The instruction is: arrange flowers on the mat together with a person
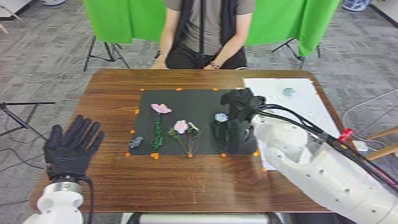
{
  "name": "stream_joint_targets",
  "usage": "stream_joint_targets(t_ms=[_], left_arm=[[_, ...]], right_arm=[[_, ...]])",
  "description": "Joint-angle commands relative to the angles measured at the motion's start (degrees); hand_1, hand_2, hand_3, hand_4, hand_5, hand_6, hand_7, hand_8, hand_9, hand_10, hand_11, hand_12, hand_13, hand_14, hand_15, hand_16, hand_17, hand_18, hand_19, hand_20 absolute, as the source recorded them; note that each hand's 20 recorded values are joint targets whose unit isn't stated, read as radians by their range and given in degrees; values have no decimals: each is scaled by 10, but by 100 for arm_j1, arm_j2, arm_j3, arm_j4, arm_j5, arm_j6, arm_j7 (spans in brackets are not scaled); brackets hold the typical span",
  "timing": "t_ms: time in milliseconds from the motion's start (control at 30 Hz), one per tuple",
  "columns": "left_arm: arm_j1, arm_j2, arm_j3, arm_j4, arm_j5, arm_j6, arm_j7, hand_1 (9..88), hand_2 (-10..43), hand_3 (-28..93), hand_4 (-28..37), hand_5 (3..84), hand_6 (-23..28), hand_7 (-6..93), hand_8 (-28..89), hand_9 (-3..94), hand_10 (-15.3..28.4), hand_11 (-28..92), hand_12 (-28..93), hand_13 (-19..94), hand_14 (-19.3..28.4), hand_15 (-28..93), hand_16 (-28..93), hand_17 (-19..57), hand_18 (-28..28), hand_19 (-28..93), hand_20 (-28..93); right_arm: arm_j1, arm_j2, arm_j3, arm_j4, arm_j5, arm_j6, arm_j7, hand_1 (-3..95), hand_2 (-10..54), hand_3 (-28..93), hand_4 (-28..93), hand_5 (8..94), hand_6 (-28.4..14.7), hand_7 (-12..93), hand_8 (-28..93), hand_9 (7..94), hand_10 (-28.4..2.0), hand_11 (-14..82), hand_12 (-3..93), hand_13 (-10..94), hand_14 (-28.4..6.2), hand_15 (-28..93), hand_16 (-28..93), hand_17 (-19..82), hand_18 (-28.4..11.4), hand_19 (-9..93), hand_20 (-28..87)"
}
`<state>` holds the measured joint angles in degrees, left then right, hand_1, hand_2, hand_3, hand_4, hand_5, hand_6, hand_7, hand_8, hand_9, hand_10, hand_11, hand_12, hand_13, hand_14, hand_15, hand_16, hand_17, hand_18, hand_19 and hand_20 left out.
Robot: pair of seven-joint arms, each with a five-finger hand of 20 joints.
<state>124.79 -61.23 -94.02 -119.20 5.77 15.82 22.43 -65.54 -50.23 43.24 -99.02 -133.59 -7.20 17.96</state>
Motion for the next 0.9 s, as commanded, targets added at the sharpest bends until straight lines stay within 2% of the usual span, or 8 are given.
stream_joint_targets(t_ms=[33,200,300,367,433,533,633,900], left_arm=[[128,-51,-61,-38,175,-117,39,239,199,690,-283,450,93,97,-94,387,136,176,52,311,156,284,-74,-50,162,409,85],[134,-85,-158,33,150,-160,122,339,215,513,-283,499,71,90,-99,423,132,163,49,312,150,265,-72,-48,160,398,81],[103,-99,-201,43,169,-183,149,350,216,487,-283,509,70,90,-100,433,132,163,50,315,148,263,-71,-47,159,394,82],[105,-179,-265,46,154,-181,106,328,217,517,-283,508,73,87,-99,435,133,162,50,315,147,263,-72,-47,158,394,83],[120,-200,-317,67,-64,-313,105,297,214,567,-283,503,77,85,-98,435,132,162,49,315,146,263,-73,-47,157,394,83],[103,-231,-337,69,-42,-259,79,254,195,670,-283,501,77,85,-97,435,132,162,49,316,145,262,-73,-47,157,394,84],[65,-259,-300,86,-179,-336,32,246,188,698,-283,500,76,86,-97,435,132,162,49,317,142,261,-74,-46,156,394,84],[39,-180,-356,67,4,-402,19,241,179,719,-283,494,77,88,-97,433,132,161,49,318,139,256,-74,-45,155,393,84]], right_arm=[[-781,419,678,-760,1472,1658,-195,527,-57,793,-283,490,-7,217,-152,520,-127,148,163,531,-87,358,276,258,-172,634,259],[-1842,128,2433,-1425,5113,966,-576,467,-11,830,-283,469,-10,225,-156,489,-131,137,161,492,-97,323,214,235,-159,589,215],[-2440,43,3161,-1678,6639,1157,-618,432,12,822,-283,449,-25,219,-155,453,-151,131,162,437,-120,301,199,202,-168,566,203],[-2759,40,3460,-1806,6988,1340,-660,402,25,821,-283,449,-31,213,-152,449,-157,129,161,428,-125,285,192,189,-173,556,199],[-3008,65,3614,-1874,6893,1581,-719,384,41,819,-283,453,-33,208,-148,450,-159,127,160,427,-129,276,190,185,-174,542,194],[-3402,-39,3931,-1939,7291,1785,-784,351,70,825,-282,465,-33,204,-144,463,-160,125,160,433,-130,270,192,186,-170,509,180],[-3810,-178,4309,-2032,7814,1848,-1064,326,86,823,-277,468,-37,196,-142,464,-162,121,158,430,-135,238,186,183,-172,482,170],[-4676,-259,4960,-2311,8012,1824,-1054,286,97,820,-267,455,-33,176,-129,441,-130,69,133,381,-135,120,190,168,-167,393,150]])
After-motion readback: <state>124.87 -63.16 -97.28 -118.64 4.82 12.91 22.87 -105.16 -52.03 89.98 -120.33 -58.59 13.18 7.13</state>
